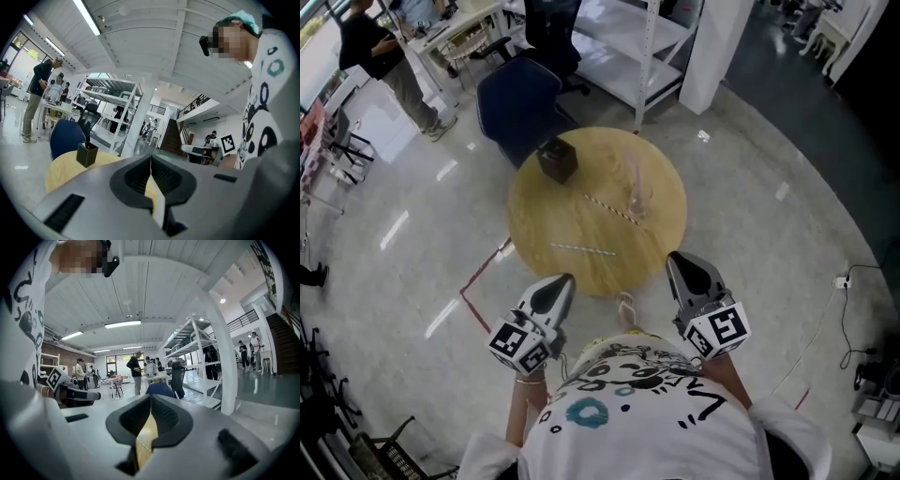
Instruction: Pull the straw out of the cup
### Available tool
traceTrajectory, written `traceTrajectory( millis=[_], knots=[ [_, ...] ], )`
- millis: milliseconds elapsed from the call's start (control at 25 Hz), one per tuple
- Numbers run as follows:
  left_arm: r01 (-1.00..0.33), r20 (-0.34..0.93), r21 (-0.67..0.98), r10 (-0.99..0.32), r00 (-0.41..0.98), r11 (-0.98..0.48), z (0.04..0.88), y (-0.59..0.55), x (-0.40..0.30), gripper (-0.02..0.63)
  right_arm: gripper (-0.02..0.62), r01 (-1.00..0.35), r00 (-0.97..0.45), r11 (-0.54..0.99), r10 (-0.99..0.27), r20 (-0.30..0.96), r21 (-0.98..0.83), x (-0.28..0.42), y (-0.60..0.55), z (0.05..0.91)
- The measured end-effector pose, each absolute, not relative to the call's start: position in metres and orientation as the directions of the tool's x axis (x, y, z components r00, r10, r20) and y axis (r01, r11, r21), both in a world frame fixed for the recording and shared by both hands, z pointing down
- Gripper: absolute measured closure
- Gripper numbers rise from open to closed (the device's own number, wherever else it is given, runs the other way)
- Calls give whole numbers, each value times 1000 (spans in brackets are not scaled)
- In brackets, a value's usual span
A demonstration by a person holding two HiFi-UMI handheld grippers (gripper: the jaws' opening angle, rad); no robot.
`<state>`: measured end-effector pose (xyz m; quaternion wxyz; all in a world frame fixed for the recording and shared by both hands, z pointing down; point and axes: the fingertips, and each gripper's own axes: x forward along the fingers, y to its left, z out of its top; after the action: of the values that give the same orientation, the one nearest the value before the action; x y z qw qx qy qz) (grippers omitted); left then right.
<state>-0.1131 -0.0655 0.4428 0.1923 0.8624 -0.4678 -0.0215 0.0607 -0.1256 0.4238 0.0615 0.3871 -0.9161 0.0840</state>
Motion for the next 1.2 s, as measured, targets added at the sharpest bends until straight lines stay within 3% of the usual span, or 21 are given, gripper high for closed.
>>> traceTrajectory(
  millis=[680,1200],
  knots=[
    [-870,140,311,-887,441,-384,437,-192,-126,589,566,-624,-774,774,-592,224,-107,51,-261,442],
    [-877,157,316,-892,424,-362,446,-219,-120,589,566,-576,-805,810,-536,254,-116,39,-293,457]
  ],
)
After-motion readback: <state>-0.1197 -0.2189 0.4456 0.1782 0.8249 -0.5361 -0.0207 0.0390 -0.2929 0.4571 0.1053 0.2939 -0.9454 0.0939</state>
